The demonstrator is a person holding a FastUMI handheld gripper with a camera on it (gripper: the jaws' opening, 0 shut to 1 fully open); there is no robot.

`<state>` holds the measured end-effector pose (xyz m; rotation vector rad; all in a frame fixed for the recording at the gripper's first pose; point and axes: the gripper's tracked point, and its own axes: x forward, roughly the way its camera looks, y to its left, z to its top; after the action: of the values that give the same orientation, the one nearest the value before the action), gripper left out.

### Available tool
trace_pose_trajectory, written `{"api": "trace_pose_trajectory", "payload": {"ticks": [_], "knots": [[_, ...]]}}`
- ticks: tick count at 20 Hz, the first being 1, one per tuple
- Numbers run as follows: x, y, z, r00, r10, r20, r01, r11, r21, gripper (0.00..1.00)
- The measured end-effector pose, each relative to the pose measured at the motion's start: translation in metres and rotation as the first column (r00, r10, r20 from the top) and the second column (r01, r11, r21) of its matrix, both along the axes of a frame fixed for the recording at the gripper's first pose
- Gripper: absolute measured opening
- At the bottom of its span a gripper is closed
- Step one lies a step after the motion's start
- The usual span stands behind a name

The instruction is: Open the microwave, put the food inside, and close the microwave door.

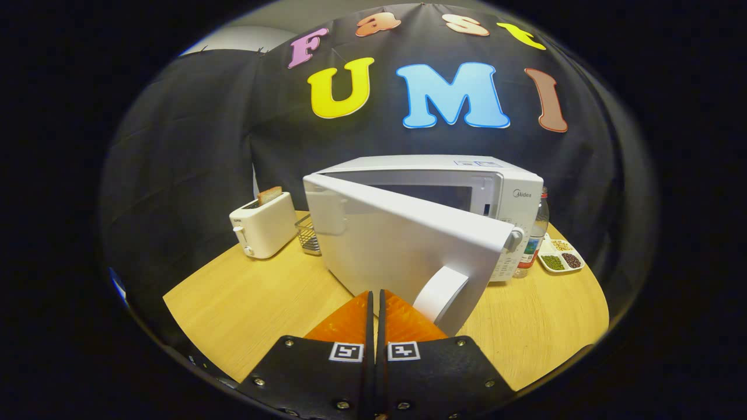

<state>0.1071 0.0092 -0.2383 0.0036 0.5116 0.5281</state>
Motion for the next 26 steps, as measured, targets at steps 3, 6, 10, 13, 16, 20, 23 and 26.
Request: {"api": "trace_pose_trajectory", "payload": {"ticks": [3, 6, 10, 13, 16, 20, 23, 26], "knots": [[0.030, -0.013, -0.005, 0.999, -0.033, 0.011, 0.033, 0.999, -0.024, 0.01], [0.057, -0.021, -0.009, 0.998, -0.064, 0.020, 0.064, 0.997, -0.040, 0.01], [0.096, -0.032, -0.013, 0.990, -0.129, 0.050, 0.132, 0.988, -0.078, 0.01], [0.120, -0.035, -0.016, 0.985, -0.162, 0.051, 0.166, 0.983, -0.079, 0.01], [0.142, -0.037, -0.019, 0.980, -0.192, 0.049, 0.196, 0.977, -0.082, 0.01], [0.172, -0.034, -0.018, 0.975, -0.215, 0.057, 0.219, 0.973, -0.079, 0.01], [0.178, -0.032, -0.021, 0.971, -0.234, 0.048, 0.237, 0.970, -0.057, 0.01], [0.164, -0.031, -0.011, 0.972, -0.228, 0.054, 0.231, 0.971, -0.059, 0.01]]}}
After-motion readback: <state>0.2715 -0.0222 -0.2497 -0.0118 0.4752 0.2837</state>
